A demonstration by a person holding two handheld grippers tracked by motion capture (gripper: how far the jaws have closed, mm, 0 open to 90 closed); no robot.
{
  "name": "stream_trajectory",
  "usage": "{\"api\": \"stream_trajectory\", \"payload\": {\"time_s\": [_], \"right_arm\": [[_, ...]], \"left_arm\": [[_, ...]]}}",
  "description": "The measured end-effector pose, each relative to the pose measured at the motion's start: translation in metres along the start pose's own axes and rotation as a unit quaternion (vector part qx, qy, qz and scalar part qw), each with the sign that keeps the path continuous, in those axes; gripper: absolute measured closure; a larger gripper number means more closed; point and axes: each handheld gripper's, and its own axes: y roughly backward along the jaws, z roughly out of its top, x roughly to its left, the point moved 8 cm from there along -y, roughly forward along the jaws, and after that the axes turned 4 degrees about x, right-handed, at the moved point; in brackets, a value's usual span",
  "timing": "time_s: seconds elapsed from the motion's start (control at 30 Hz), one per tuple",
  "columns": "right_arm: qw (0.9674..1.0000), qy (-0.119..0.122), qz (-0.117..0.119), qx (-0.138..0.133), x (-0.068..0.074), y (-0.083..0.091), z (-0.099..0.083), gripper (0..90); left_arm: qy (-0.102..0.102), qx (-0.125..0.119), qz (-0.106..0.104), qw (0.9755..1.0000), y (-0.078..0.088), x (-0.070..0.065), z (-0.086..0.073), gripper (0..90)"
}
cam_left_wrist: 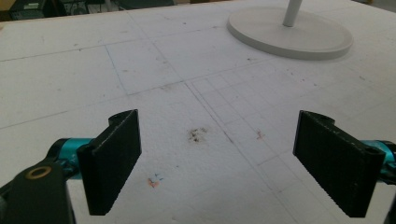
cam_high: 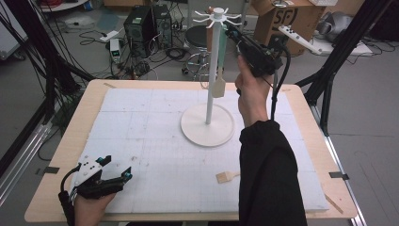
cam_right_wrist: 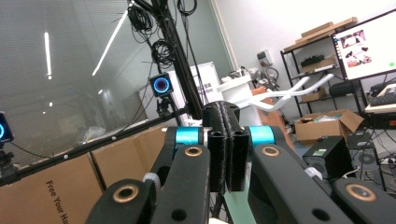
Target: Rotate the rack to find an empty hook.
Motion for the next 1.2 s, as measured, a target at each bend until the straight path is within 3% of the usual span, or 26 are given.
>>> {"api": "stream_trajectory", "payload": {"time_s": [0.63, 0.8, 1.0, 1.2], "right_arm": [[0.9998, 0.000, 0.020, 0.007, 0.020, -0.015, -0.010, 90.0], [0.9999, -0.002, 0.015, 0.003, 0.015, -0.006, -0.014, 90.0], [0.9999, -0.011, -0.004, -0.001, 0.000, 0.006, -0.019, 90.0], [0.9995, -0.016, -0.022, -0.017, -0.007, 0.008, -0.007, 90.0]], "left_arm": [[-0.001, -0.002, 0.001, 1.0000, 0.001, 0.001, 0.000, 15.9], [-0.003, -0.001, 0.001, 1.0000, 0.001, -0.001, 0.000, 15.9], [-0.005, -0.001, 0.000, 1.0000, 0.001, -0.002, 0.001, 15.9], [-0.002, 0.000, 0.000, 1.0000, 0.001, -0.001, 0.000, 16.0]]}}
